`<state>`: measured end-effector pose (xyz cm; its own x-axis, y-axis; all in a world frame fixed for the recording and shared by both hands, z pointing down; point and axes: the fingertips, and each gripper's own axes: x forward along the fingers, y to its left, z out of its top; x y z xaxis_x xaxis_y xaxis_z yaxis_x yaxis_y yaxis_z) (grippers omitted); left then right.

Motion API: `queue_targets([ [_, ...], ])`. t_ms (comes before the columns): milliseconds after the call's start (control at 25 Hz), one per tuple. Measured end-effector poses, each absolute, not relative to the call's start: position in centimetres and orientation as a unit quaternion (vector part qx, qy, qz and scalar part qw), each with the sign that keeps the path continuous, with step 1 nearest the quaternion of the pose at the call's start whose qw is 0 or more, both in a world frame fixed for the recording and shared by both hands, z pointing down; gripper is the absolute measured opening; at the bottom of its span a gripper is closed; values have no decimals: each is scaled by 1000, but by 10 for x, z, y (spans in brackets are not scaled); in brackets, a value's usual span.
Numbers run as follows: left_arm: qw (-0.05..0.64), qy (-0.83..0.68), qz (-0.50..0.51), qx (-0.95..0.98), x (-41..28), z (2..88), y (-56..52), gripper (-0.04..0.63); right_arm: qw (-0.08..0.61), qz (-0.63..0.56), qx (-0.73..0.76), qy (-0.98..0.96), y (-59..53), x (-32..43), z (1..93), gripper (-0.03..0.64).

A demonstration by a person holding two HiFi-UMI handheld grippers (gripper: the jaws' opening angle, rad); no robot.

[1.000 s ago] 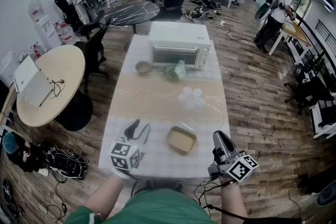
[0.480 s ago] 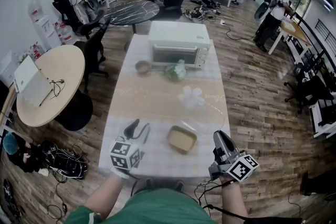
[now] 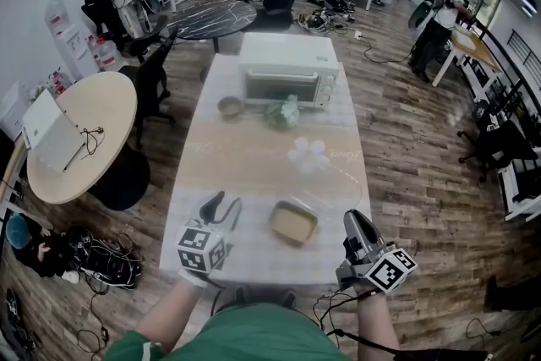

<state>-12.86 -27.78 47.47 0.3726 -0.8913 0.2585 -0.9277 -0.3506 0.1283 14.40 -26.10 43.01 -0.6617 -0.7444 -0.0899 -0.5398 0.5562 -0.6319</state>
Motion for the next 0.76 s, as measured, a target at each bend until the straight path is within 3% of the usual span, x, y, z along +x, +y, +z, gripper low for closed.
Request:
queue_targets([
  [760, 132, -556, 71, 817, -131, 479, -277, 175, 178, -291, -375, 862, -259, 145, 432, 41],
])
